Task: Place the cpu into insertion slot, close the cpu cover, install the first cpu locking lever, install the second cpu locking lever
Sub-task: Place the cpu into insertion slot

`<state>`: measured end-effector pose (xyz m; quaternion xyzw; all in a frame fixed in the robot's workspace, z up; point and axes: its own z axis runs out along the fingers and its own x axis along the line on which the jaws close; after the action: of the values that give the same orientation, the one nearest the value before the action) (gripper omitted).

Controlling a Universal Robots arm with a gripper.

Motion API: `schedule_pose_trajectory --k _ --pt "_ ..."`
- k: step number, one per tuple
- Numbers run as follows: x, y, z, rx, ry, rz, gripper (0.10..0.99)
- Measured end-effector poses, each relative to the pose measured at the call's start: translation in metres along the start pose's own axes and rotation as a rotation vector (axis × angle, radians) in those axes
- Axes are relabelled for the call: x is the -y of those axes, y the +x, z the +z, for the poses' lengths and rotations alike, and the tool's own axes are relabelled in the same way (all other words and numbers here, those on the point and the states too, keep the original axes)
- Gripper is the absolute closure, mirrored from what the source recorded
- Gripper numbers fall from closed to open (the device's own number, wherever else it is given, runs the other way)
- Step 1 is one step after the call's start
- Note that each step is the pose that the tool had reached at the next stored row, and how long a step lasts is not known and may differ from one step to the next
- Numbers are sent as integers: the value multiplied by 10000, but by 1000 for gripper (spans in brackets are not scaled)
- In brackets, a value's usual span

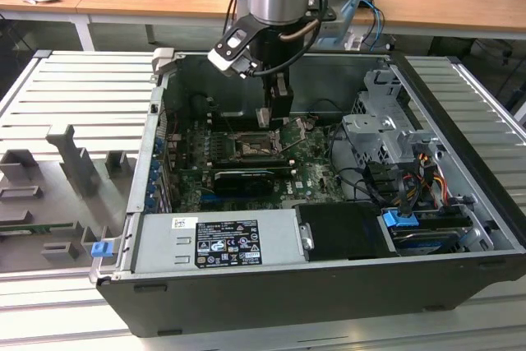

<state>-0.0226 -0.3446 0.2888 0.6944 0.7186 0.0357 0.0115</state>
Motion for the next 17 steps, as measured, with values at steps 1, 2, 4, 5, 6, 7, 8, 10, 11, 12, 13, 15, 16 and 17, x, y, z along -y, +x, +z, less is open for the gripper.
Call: schedule_pose_trajectory --k 1,2,4,5,6,7,8,10,11,12,13,15,16,17 --pt "6 0 9 -38 0 2 561" --pt "7 0 18 -81 -2 4 561" --pt "9 -1 27 -93 4 5 561" --pt "11 0 32 -95 4 5 561" --pt "12 1 46 -97 3 3 561" --pt "19 15 85 -95 4 6 561" --pt "38 30 123 -95 4 5 561" --pt "116 51 180 -94 3 27 561" --pt "146 53 192 -93 1 31 561" --pt "161 54 206 -94 0 30 561" --pt "168 57 224 -94 0 31 561" --pt "176 57 248 -94 -6 30 561" --pt "177 56 254 -95 -7 30 561" --pt "177 56 260 -95 -7 29 561"
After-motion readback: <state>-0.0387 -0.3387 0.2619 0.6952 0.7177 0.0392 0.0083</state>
